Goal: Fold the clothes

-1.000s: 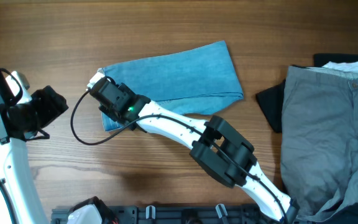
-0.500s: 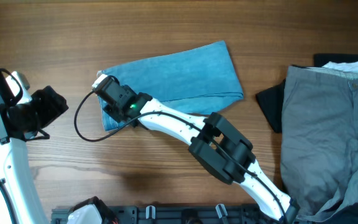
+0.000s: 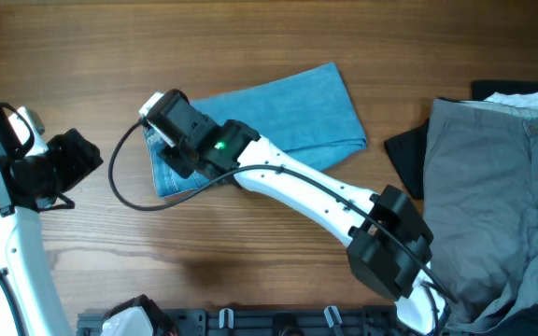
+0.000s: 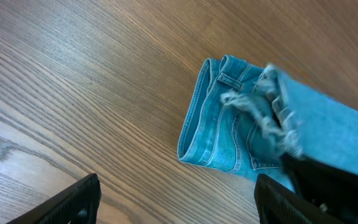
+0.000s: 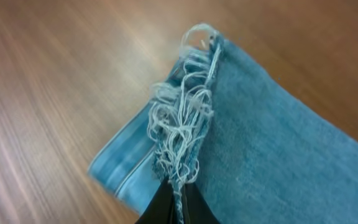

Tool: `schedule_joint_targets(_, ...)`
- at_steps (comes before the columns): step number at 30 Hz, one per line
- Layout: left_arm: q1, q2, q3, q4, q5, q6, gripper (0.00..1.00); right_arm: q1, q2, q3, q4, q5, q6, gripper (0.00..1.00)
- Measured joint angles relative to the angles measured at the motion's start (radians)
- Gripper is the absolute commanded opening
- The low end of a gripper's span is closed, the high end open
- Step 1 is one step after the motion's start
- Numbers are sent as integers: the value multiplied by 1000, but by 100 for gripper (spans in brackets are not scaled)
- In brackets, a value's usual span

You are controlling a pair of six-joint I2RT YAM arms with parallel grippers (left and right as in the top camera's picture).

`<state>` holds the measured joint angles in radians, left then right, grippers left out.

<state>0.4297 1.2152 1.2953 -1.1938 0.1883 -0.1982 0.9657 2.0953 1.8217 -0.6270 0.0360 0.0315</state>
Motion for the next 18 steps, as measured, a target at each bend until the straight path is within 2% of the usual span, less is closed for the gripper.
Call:
schedule_joint_targets(4,0,0,0,0,0,0,79,48,0,0,-8,-29,0,6)
schedule_joint_targets(5,0,0,0,0,0,0,79,58,0,0,-8,-32,0,9)
schedule_joint_targets(6,0,0,0,0,0,0,79,72,0,0,-9,-37,0,33)
schedule_joint_targets(7,0,0,0,0,0,0,79,85,0,0,-10,-39,-2,61)
schedule_joint_targets(8,0,0,0,0,0,0,80,101,0,0,-16,-47,-2,72)
schedule_joint_targets(9,0,0,0,0,0,0,80,110,0,0,-28,-55,-3,76)
schedule_joint_targets(14,0,0,0,0,0,0,82,108,0,0,-83,-29,-3,77)
schedule_joint_targets(17,0,0,0,0,0,0,79,74,0,0,-100,19,25,76)
schedule_joint_targets(18,0,0,0,0,0,0,75,32,0,0,-122,32,70,75)
